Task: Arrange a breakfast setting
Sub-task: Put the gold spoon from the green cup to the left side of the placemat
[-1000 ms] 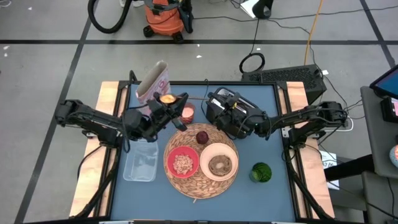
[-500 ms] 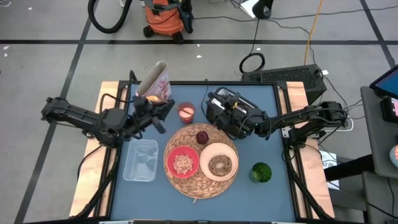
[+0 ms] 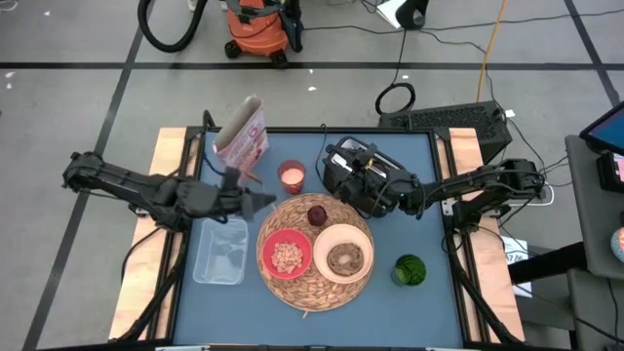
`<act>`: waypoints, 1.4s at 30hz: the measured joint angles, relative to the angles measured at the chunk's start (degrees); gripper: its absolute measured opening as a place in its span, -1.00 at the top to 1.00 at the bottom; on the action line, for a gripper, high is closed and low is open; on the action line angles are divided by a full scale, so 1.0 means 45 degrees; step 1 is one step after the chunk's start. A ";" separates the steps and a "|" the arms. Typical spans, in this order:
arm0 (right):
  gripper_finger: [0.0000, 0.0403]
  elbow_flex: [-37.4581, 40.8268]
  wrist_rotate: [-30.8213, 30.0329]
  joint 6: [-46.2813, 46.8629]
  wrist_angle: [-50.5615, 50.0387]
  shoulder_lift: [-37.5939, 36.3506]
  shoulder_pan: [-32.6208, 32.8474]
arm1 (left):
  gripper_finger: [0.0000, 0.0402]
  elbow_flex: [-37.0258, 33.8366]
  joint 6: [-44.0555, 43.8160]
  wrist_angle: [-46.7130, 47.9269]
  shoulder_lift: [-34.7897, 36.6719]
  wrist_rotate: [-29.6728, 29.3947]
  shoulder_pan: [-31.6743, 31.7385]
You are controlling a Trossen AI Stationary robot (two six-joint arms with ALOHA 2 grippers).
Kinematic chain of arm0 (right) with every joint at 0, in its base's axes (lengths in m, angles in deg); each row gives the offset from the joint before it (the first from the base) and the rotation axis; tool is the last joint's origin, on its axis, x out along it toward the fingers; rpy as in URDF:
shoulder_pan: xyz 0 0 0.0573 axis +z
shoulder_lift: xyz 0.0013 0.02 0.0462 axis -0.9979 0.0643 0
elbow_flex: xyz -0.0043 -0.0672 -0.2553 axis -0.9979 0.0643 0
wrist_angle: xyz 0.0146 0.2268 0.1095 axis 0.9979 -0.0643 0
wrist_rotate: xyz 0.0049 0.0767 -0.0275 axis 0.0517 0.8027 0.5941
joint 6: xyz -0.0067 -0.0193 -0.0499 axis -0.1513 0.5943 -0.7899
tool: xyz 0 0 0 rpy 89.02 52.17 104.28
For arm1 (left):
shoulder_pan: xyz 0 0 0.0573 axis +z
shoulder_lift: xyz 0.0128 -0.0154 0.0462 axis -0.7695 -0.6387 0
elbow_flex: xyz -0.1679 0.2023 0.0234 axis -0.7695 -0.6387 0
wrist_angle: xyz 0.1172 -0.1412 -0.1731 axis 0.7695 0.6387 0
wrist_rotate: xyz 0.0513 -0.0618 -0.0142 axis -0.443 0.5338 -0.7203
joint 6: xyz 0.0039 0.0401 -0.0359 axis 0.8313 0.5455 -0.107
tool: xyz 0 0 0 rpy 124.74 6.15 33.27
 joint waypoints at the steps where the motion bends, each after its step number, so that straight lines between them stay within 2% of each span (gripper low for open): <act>1: -0.17 0.0000 0.0000 0.0000 0.0000 0.0000 0.0000 | 0.85 0.0000 -0.0740 0.0604 -0.0057 0.0415 0.0000; 7: -0.17 0.0000 0.0024 0.0000 0.0000 0.0000 0.0000 | 0.85 0.0000 -0.4362 0.3175 -0.0439 0.3287 0.0005; 12: -0.17 0.0000 0.0034 0.0000 0.0000 0.0000 0.0000 | 0.85 0.0000 -0.6731 0.3423 -0.0639 0.5455 0.0005; 18: -0.17 0.0000 0.0034 0.0005 0.0000 0.0000 0.0000 | 0.85 0.0002 -0.8314 0.4616 -0.0974 0.7009 0.0017; 21: -0.17 0.0005 0.0039 0.0005 -0.0005 0.0000 0.0000 | 0.85 -0.0010 -0.8546 0.5687 -0.1059 0.7343 0.0039; 29: -0.17 0.0005 0.0043 0.0005 -0.0010 0.0005 0.0005 | 0.85 0.0005 -0.8544 0.6587 -0.1375 0.7359 0.0406; 37: -0.17 0.0005 0.0042 0.0973 -0.0010 0.0005 0.0000 | 0.85 0.0000 -0.7279 0.6838 -0.2458 0.7368 0.0930; 42: -0.17 0.0005 0.0044 0.0946 -0.0010 0.0005 0.0000 | 0.85 0.0000 -0.6574 0.7218 -0.3201 0.8061 0.1208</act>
